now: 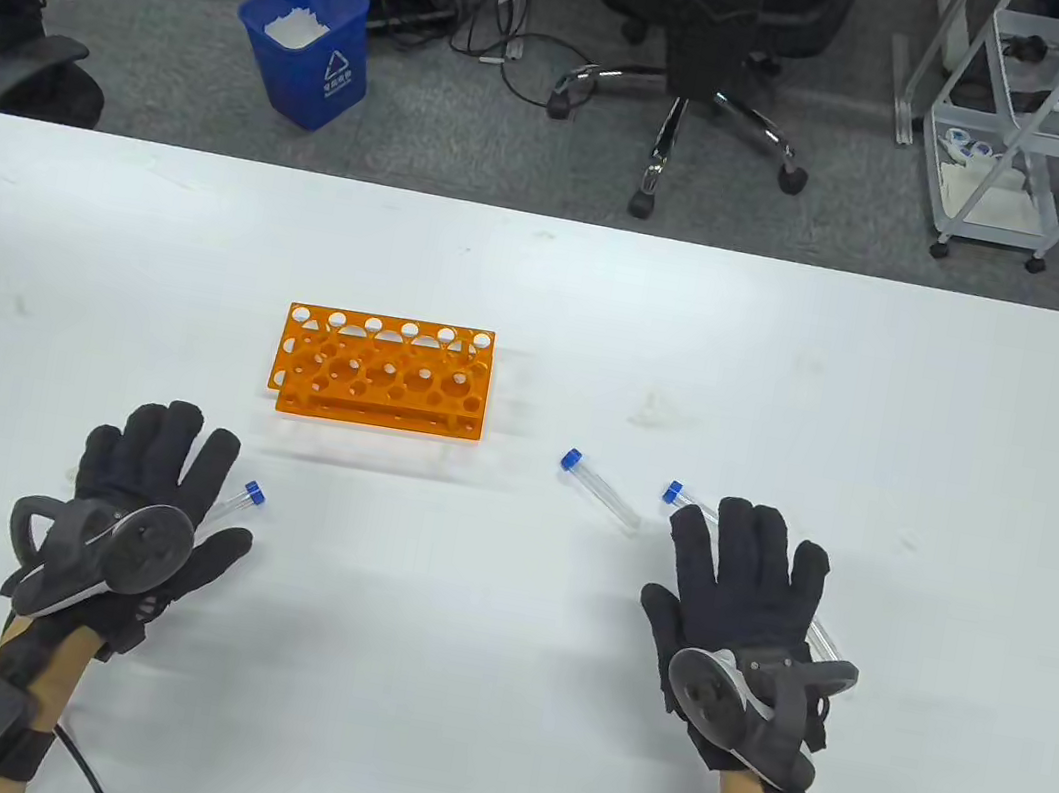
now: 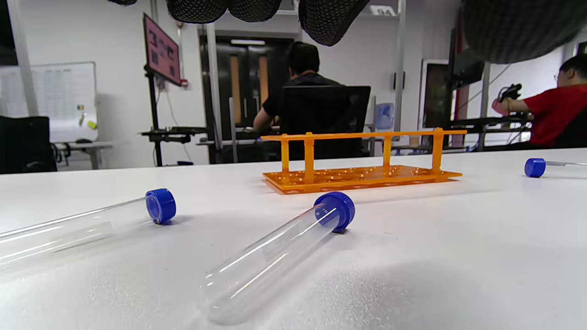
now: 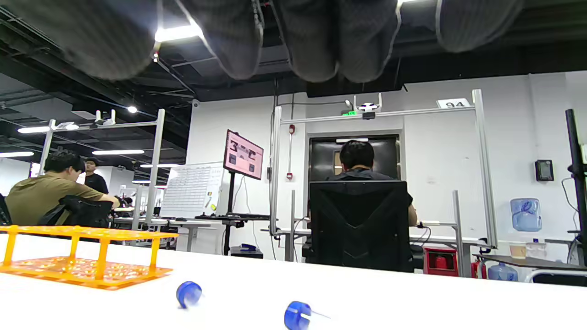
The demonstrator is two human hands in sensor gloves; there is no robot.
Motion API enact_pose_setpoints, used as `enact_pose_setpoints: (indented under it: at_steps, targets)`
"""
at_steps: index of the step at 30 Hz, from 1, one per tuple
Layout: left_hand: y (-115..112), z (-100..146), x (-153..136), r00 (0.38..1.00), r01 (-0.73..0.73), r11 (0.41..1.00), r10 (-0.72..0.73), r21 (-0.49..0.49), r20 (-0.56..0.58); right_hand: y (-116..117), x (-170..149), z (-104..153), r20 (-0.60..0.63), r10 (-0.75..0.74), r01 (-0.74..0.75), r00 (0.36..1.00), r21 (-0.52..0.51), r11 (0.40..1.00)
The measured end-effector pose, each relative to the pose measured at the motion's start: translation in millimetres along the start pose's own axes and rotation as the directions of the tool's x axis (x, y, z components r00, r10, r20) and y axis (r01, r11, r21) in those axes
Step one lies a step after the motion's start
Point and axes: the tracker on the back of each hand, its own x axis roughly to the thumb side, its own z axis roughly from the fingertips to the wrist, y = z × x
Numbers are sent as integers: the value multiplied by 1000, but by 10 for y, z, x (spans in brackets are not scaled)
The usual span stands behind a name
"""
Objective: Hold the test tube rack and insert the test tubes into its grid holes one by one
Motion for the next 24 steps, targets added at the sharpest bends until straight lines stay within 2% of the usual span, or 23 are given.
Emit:
enact_pose_setpoints:
  at_steps: [17, 22, 24]
  targets:
    - [8, -8, 2, 1000, -26, 1000, 26, -10, -6, 15, -53, -5, -59, -12, 15, 998, 40, 999]
    - [81, -8, -18, 995, -98, 994, 99, 48, -14, 11, -35, -6, -53, -18, 20, 998, 35, 999]
    - [198, -42, -24, 983, -176, 979, 180, 100, -31, 10, -33, -4, -53, -19, 21, 998, 32, 999]
